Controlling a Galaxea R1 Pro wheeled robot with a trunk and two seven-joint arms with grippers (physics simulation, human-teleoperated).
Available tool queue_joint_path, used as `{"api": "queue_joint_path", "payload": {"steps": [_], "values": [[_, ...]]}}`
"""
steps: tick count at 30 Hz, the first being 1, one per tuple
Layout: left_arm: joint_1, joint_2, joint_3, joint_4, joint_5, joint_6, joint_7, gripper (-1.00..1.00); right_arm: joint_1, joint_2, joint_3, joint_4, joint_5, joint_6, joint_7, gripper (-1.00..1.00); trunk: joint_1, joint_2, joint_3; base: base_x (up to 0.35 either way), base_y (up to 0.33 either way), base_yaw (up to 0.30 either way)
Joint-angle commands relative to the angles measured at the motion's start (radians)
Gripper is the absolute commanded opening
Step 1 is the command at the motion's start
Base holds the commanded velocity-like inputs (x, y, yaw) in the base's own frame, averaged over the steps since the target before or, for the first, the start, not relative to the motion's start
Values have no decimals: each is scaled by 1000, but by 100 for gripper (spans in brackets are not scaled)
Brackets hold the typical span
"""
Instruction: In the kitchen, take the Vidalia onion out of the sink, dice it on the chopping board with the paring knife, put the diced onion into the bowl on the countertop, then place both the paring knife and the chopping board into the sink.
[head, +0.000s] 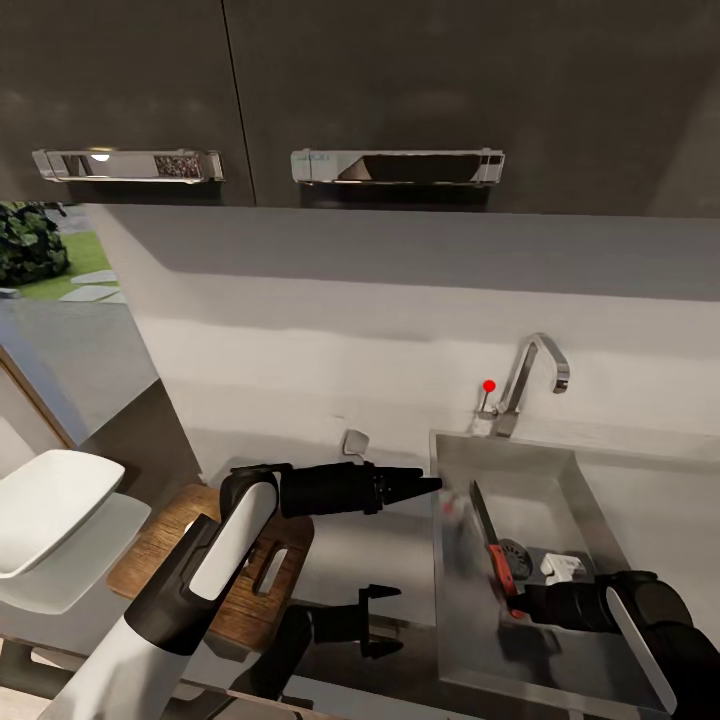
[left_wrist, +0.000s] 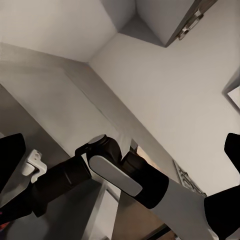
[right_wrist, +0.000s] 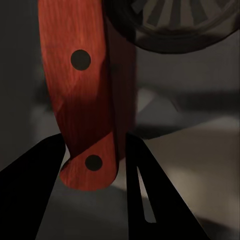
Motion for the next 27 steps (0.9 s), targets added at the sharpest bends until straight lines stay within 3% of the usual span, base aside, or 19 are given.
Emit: {"api": "queue_joint_path", "payload": {"steps": [1,18,19,27], "values": [[-1,0,0,0,3,5,0,100,-1,0,-1,0,-4,6,0,-100,0,-1,-1,0,0,0],[-1,0,0,0,3,5,0,100,-1,1,0,5,1,6,-6,-100,0,-1,-1,0,0,0],[-1,0,0,0,3,5,0,100,-1,1,0,5,2,6,-7,100,0,-1,-1,0,0,0],[-1,0,0,0,3,5,0,100,-1,1,1,4,2,6,-8,100,0,-1,-1,0,0,0]]}}
